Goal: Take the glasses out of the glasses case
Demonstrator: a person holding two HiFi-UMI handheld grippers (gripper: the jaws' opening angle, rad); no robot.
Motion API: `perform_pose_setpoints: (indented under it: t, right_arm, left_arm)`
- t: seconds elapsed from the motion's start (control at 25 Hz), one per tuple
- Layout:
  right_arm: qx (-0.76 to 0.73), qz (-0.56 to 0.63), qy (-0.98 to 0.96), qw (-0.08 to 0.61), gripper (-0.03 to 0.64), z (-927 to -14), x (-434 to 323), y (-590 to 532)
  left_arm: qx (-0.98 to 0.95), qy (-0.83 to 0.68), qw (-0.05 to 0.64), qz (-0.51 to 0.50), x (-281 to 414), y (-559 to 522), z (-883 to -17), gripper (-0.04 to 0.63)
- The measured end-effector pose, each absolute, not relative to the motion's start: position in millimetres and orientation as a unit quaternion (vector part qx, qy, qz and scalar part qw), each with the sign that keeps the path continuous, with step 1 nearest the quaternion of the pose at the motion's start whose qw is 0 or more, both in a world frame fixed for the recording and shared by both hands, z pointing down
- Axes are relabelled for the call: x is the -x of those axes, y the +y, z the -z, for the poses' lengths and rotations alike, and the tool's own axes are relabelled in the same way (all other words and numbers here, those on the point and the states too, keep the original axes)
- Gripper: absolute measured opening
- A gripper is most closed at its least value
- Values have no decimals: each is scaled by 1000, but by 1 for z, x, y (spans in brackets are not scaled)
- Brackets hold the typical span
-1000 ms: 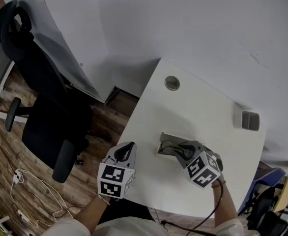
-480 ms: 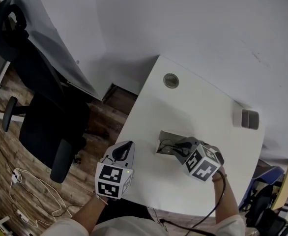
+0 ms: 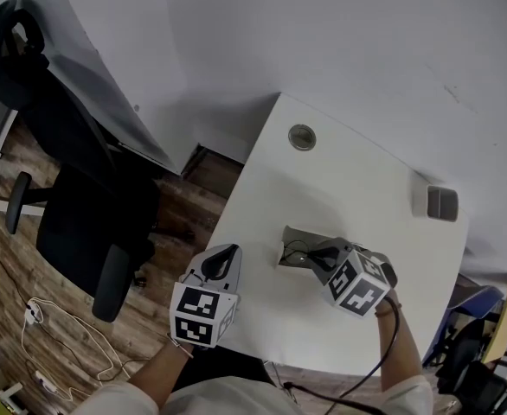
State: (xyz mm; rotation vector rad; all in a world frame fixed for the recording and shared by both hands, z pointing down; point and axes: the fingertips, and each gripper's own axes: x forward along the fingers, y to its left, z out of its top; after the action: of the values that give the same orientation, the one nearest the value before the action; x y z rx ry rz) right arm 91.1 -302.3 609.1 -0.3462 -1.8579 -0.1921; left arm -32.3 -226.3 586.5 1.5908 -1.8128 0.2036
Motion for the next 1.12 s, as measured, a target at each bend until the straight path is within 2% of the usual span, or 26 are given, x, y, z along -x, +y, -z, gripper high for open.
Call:
perform_pose_setpoints:
  t: [0.44,1.12]
  right_arm:
    - [92,85,-822,555,38,-597,-92,-310]
    - [28,151,-843,515,37,-555,-84,-313]
  left_arm:
    - [-628,-693,344,-89,27,-229,-579,17]
    - [-630,-706,314,-85,28,-219,-553,17]
